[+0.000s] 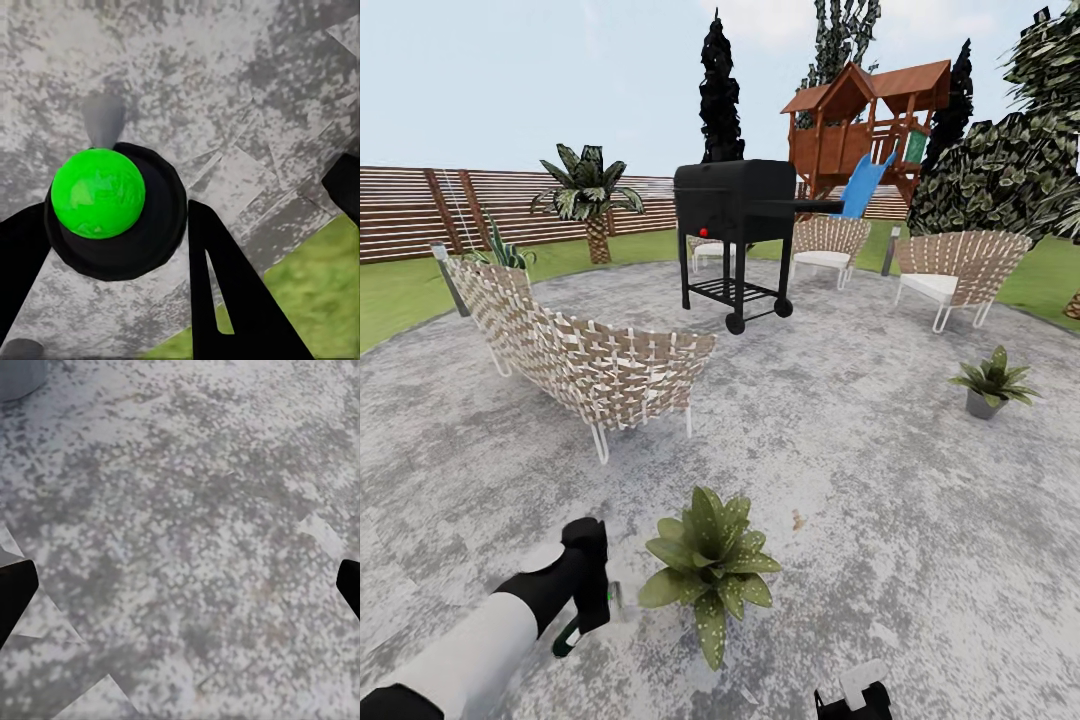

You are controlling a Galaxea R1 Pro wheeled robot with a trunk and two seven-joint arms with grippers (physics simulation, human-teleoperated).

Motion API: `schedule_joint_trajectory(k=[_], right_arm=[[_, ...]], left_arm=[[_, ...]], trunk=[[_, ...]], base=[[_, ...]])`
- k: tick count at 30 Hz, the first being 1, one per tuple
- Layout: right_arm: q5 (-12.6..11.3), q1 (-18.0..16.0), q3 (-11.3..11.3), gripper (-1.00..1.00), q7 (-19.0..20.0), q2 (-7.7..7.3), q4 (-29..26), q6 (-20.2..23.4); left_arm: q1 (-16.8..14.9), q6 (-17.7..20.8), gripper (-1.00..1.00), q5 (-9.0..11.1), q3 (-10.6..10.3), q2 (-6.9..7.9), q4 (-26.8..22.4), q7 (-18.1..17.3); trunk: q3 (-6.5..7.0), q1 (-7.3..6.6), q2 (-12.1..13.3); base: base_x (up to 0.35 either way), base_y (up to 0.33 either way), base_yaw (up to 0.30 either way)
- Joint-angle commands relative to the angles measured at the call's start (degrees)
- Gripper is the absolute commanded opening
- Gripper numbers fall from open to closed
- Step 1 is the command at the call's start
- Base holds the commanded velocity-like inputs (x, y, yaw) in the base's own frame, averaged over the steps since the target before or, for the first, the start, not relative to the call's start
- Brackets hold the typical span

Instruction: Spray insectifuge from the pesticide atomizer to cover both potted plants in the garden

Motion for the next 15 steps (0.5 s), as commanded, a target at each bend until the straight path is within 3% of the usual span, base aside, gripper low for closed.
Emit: schedule_joint_trajectory(k=[1,9,13,15], right_arm=[[0.61,-0.04,-0.45,1.0,-0.27,0.02,0.06,-0.16],[0.61,-0.04,-0.45,1.0,-0.27,0.01,0.02,-0.16],[0.61,-0.04,-0.45,1.0,-0.27,-0.03,0.02,-0.16],[0.61,-0.04,-0.45,1.0,-0.27,-0.01,0.05,-0.16]], left_arm=[[0.0,0.49,-1.0,-0.02,-0.29,0.22,-0.08,-0.27],[0.05,0.8,-1.0,-0.01,-0.37,-1.6,-0.05,0.11],[0.88,0.98,-1.0,0.44,0.55,-0.65,2.46,0.51],[1.24,1.04,-1.0,0.53,0.96,-0.44,3.88,4.07]], trunk=[[-0.05,-0.01,-0.02],[-0.05,-0.01,-0.02],[-0.05,-0.01,-0.02],[-0.05,-0.01,-0.02]], base=[[0.0,0.0,0.0],[0.0,0.0,0.0],[0.0,0.0,0.0],[0.0,0.0,0.0]])
